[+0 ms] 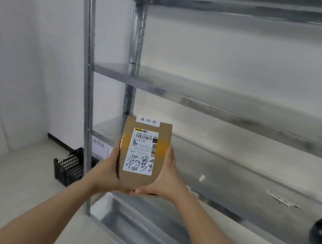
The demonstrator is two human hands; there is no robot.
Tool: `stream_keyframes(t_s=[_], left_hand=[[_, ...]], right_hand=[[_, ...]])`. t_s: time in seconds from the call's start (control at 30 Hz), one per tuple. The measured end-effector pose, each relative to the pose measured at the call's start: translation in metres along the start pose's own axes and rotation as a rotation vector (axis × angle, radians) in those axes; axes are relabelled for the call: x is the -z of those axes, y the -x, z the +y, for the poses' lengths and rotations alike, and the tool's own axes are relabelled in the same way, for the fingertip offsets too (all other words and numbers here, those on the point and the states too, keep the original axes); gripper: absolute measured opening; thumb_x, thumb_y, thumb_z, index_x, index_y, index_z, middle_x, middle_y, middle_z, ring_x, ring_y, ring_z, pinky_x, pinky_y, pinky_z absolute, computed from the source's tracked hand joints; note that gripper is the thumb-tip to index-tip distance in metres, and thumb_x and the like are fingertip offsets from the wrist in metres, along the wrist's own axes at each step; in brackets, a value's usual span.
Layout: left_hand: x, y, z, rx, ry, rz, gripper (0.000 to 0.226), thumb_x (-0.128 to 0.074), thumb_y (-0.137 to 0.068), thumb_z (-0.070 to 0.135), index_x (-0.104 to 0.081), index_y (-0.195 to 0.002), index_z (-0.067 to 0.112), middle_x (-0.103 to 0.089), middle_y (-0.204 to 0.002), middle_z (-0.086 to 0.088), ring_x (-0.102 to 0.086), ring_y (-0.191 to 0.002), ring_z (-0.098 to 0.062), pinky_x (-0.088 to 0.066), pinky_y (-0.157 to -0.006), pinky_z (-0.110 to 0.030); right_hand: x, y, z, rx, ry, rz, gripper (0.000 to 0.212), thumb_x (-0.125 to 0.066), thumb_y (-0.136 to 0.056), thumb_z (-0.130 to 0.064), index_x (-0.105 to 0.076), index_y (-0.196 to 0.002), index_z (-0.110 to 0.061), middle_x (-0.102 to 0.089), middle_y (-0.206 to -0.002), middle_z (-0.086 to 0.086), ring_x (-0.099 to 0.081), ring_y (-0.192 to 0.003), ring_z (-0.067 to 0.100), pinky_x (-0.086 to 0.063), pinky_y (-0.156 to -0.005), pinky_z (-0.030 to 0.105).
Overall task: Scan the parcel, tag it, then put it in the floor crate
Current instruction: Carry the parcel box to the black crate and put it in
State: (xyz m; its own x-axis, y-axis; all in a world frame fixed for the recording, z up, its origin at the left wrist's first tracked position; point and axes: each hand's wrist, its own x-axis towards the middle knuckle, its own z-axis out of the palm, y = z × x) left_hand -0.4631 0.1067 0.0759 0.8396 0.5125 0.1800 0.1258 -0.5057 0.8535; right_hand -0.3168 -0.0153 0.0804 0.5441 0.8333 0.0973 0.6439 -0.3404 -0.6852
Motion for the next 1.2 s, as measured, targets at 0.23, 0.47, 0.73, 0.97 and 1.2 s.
stream_keyframes(t_s=[0.23, 0.47, 0.73, 0.97, 1.2], left_hand=[[0.097, 0.028, -0.063, 0.089, -0.028, 0.129, 0.145, -0.096, -0.033, 0.03, -0.001, -0.141, 0.049, -0.06, -0.124, 0.014, -0.058, -0.117, -0.016, -0.053, -0.092, -0.049], [0.178, 0.022, -0.106, 0.133, -0.008, 0.236, 0.13, -0.093, -0.041, 0.007, -0.012, -0.129, 0.058, -0.057, -0.123, 0.017, -0.055, -0.112, 0.007, -0.053, -0.09, -0.024], [0.287, -0.026, -0.169, 0.229, -0.068, 0.378, 0.138, -0.092, -0.039, 0.012, -0.006, -0.143, 0.04, -0.057, -0.121, 0.015, -0.056, -0.112, -0.007, -0.056, -0.086, -0.033], [0.38, -0.062, -0.231, 0.318, -0.09, 0.47, 0.145, -0.092, -0.034, 0.021, 0.0, -0.144, 0.044, -0.057, -0.121, 0.018, -0.056, -0.111, -0.008, -0.057, -0.085, -0.042], [0.474, -0.108, -0.307, 0.358, -0.176, 0.443, 0.124, -0.091, -0.04, 0.019, -0.011, -0.125, 0.057, -0.06, -0.109, 0.02, -0.059, -0.101, -0.005, -0.053, -0.073, -0.022]], right_hand=[[-0.079, -0.046, -0.073, 0.105, -0.009, -0.099, 0.164, -0.088, -0.024, -0.056, 0.015, -0.148, -0.024, -0.004, -0.159, 0.0, -0.018, -0.145, 0.015, -0.03, -0.116, 0.042], [-0.142, -0.117, -0.128, 0.179, -0.055, -0.232, 0.163, -0.094, -0.039, -0.043, 0.026, -0.147, -0.021, 0.005, -0.16, -0.003, -0.02, -0.144, 0.015, -0.025, -0.115, 0.031], [-0.22, -0.249, -0.196, 0.317, -0.018, -0.288, 0.16, -0.092, -0.037, -0.05, 0.025, -0.145, -0.028, 0.0, -0.16, -0.002, -0.02, -0.144, 0.02, -0.028, -0.117, 0.044], [-0.291, -0.348, -0.255, 0.385, -0.031, -0.359, 0.159, -0.092, -0.042, -0.047, 0.027, -0.145, -0.024, 0.007, -0.16, -0.002, -0.015, -0.146, 0.018, -0.026, -0.117, 0.038], [-0.378, -0.439, -0.296, 0.345, -0.097, -0.36, 0.156, -0.091, -0.032, -0.052, 0.012, -0.147, -0.029, -0.004, -0.158, -0.003, -0.027, -0.141, 0.014, -0.035, -0.113, 0.04]])
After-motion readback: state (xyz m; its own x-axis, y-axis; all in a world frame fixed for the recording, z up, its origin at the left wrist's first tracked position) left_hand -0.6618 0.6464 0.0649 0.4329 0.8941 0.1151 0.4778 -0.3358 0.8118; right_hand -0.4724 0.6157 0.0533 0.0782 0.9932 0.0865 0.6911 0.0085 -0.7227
